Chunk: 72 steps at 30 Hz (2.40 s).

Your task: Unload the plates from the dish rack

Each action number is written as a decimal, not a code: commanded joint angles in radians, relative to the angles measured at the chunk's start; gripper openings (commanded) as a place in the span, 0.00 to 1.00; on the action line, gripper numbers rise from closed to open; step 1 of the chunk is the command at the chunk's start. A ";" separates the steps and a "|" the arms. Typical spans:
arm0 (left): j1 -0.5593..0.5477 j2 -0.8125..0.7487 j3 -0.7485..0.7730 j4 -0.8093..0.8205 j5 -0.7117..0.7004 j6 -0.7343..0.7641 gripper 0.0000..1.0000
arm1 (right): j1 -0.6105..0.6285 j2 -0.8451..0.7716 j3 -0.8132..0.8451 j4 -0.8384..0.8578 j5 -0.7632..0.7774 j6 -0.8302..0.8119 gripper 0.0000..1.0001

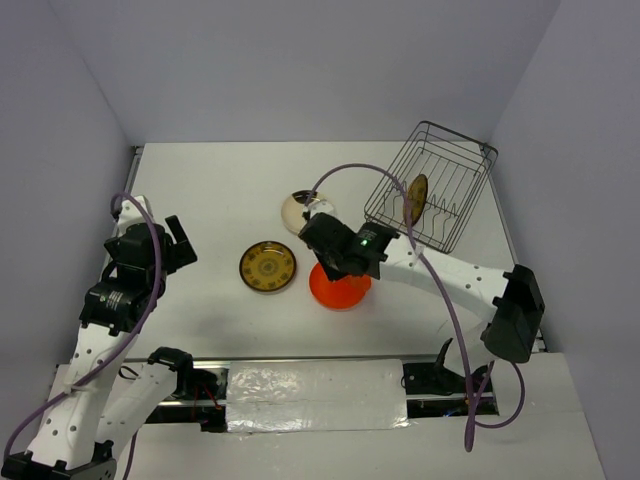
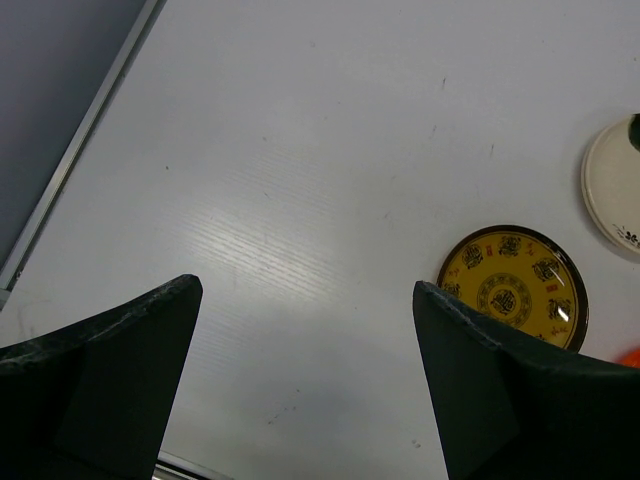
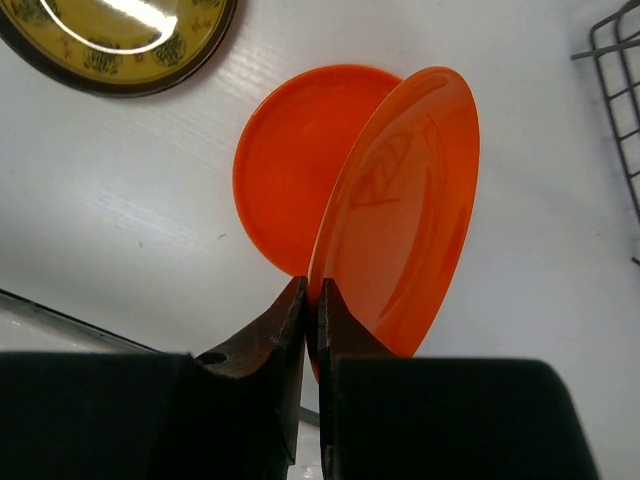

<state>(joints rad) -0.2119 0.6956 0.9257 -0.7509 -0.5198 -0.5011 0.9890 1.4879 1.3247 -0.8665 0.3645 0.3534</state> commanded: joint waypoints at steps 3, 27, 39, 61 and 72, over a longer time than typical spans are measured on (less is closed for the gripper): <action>0.002 -0.010 0.002 0.019 -0.014 -0.005 0.99 | 0.031 0.073 -0.035 0.112 0.036 0.042 0.01; -0.001 0.012 -0.001 0.027 0.010 0.004 1.00 | -0.352 -0.302 -0.203 0.382 0.035 0.171 0.84; -0.011 0.035 -0.001 0.031 0.023 0.010 1.00 | -0.793 0.072 0.043 0.383 -0.082 0.053 0.61; -0.011 0.077 0.044 0.016 0.041 0.027 0.99 | -0.768 0.005 0.249 0.377 -0.243 -0.008 0.00; -0.009 0.231 0.555 -0.108 0.560 -0.304 0.99 | 0.031 -0.029 0.185 0.151 0.073 -0.753 0.00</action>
<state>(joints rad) -0.2192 0.9283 1.4139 -0.8436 -0.1738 -0.6670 0.8249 1.4372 1.6341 -0.5728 0.1627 -0.0902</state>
